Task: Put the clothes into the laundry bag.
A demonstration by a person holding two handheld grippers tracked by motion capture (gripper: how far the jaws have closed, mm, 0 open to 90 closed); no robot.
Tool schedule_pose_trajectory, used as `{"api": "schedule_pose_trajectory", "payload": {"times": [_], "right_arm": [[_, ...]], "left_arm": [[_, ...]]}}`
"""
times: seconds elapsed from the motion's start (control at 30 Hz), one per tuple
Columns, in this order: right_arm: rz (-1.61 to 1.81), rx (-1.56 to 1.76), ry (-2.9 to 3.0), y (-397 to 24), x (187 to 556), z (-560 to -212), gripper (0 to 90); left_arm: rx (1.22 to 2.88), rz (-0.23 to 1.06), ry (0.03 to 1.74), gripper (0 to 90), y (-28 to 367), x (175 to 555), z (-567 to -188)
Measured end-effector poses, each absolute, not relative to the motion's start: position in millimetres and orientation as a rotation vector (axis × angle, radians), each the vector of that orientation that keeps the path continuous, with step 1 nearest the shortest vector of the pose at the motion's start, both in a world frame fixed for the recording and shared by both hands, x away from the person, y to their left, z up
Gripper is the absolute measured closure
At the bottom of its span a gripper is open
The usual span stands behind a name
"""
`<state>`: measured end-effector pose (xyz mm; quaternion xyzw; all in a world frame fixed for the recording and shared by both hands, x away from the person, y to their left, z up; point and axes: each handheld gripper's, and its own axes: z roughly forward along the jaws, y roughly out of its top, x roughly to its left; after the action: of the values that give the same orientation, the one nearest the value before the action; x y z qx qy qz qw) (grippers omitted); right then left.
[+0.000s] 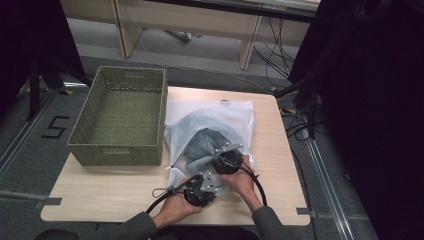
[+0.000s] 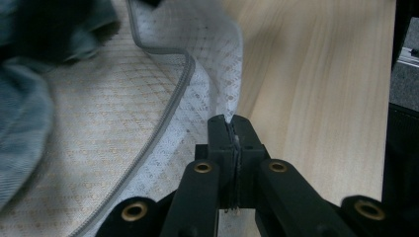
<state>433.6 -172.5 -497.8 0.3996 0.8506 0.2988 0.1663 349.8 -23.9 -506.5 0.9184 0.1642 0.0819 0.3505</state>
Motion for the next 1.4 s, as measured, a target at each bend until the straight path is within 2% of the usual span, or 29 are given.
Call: {"api": "schedule_pose_trajectory", "payload": {"times": [0.2, 0.43, 0.6, 0.63, 0.73, 0.87, 0.93, 1.0, 1.1, 1.17, 1.4], "right_arm": [[0.869, 1.194, 2.360, -150, 456, -502, 78.3], [0.868, 1.305, 2.264, -167, 475, -502, 76.3], [0.925, 1.257, 2.338, -172, 468, -494, 60.8], [0.936, 1.347, 2.373, -173, 461, -486, 58.6], [1.034, 1.255, 2.382, -185, 453, -471, 50.9], [1.134, 1.277, 2.434, -187, 437, -455, 47.5], [1.163, 1.262, 2.425, -176, 433, -460, 46.8], [1.105, 1.233, 2.442, -169, 435, -466, 49.0], [1.011, 1.202, 2.399, -156, 441, -479, 68.2], [0.938, 1.217, 2.385, -150, 446, -485, 75.7], [0.923, 1.292, 2.256, -152, 469, -494, 79.7]], "left_arm": [[2.380, 0.194, 0.443, 88.3, -23, 347, -506], [2.371, 0.193, 0.448, 88.2, -22, 346, -507], [2.372, 0.188, 0.450, 87.0, -22, 346, -507], [2.371, 0.195, 0.439, 86.6, -22, 346, -507], [2.368, 0.175, 0.457, 85.8, -22, 346, -507], [2.370, 0.178, 0.452, 85.1, -23, 346, -507], [2.369, 0.178, 0.454, 85.0, -23, 346, -507], [2.369, 0.188, 0.450, 85.1, -23, 345, -507], [2.372, 0.190, 0.441, 85.7, -24, 345, -507], [2.379, 0.204, 0.430, 86.3, -23, 344, -507], [2.380, 0.211, 0.429, 87.6, -24, 343, -507]]}}
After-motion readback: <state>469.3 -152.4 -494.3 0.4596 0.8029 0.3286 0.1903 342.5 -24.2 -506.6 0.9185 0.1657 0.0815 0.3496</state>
